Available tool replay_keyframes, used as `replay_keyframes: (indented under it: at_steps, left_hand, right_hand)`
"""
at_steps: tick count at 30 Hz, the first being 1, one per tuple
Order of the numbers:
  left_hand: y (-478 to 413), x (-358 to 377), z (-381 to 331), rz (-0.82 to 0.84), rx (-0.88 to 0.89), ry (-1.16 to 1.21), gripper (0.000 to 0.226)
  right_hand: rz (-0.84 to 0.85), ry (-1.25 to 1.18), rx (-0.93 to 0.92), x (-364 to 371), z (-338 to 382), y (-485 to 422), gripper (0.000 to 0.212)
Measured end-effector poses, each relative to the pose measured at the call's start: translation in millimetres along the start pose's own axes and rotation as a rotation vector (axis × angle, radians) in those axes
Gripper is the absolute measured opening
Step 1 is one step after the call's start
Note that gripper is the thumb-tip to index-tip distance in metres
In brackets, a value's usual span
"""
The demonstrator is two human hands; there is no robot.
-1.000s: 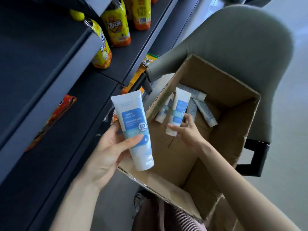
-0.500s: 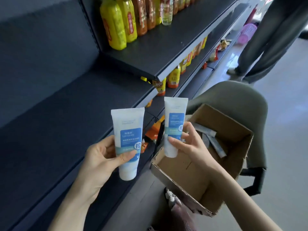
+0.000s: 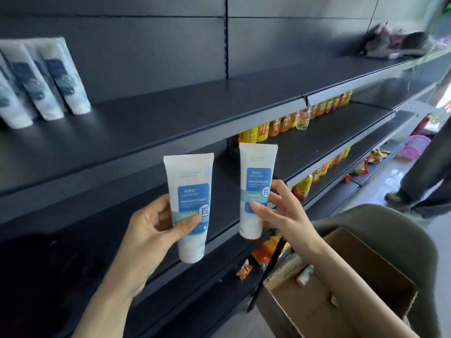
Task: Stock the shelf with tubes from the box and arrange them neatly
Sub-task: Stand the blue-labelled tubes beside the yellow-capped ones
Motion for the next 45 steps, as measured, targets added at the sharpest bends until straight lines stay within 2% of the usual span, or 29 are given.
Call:
replay_keyframes:
  at_steps: [7, 12, 20, 25, 32, 39, 45]
  left_hand:
    - [8, -55, -50, -0.212, 0.122, -0.013, 0.034]
    - [11, -85, -70, -0.408, 0.199, -0.002, 0.035]
    - [25, -130, -93, -0.696, 0.299, 0.017, 0.030]
    - [45, -157, -98, -0.810, 0.325, -0.001, 0.031]
    - [67, -215, -113, -0.833, 0.317, -0.061, 0.033]
    - [57, -263, -132, -0.692, 0.311, -0.124, 0.031]
    - [53, -285, -137, -0.639, 0.297, -0.183, 0.028]
  right_hand:
    - [0.155, 0.002, -0.109, 48, 46, -25, 0.033]
    - [0.288, -0.012, -0.149, 78, 66, -51, 0.036]
    - [0.503, -0.093, -0.188, 131, 93, -92, 0.024]
    - [0.572, -0.090, -0.213, 167, 99, -107, 0.033]
    - [0.582, -0.152, -0.214, 242, 101, -121, 0.038]
    - [0.537, -0.236, -0.179, 324, 107, -158, 0.038]
    - [0.480, -0.031, -0.180, 386, 96, -201, 0.026]
Point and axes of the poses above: each hand's wrist, its own y-axis away from the middle knuckle, its own x-axis out of the palm, z = x × y, the point moved 6 cm from there along -y, towards the middle knuckle, and after that the axes turned 7 degrees about -z, right-handed, at the moved point
